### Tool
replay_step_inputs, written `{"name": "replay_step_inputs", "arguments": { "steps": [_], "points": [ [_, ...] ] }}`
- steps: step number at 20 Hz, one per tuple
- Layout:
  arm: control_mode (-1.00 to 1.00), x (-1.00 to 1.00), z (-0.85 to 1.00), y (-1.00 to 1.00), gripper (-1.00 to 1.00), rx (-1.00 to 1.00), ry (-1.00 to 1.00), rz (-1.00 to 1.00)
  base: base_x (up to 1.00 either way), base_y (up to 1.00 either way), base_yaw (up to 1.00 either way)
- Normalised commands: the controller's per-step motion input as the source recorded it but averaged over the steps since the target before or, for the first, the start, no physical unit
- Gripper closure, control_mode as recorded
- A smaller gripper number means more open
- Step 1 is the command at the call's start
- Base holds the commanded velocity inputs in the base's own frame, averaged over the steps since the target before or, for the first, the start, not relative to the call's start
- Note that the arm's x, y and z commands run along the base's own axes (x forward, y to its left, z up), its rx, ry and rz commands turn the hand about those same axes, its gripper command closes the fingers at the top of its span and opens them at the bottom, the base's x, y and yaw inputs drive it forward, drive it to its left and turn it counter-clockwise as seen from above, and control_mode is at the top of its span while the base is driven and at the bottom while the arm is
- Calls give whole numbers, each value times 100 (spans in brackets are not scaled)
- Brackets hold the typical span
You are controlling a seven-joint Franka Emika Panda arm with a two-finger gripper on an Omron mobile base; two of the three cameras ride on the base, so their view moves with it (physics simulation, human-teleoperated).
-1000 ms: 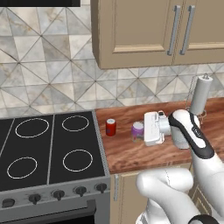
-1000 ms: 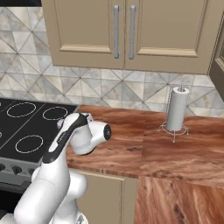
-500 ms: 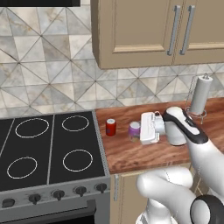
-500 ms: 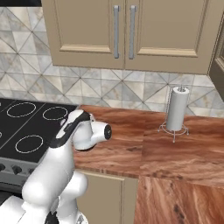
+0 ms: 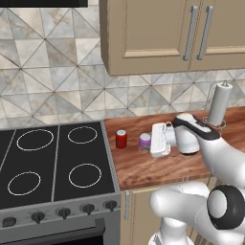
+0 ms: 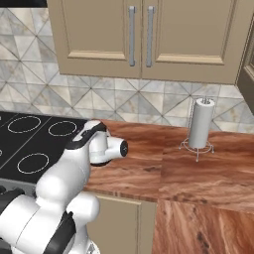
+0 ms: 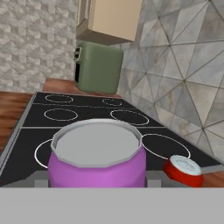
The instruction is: Four empty soda cans are scattered around the kitchen. Gather all the cans and cluster them next to the stove for recycling.
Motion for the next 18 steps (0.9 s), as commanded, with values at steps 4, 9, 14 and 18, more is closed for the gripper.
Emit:
{"name": "replay_step_inputs", "arguments": {
  "steps": [4,9,14,18],
  "points": [
    [-100,29,-23,-2,100,0,0,0,0,0,0],
    [-100,28,-22,0,100,0,0,0,0,0,0],
    [-100,25,-19,0,100,0,0,0,0,0,0],
    [-100,23,-17,0,100,0,0,0,0,0,0]
  ]
}}
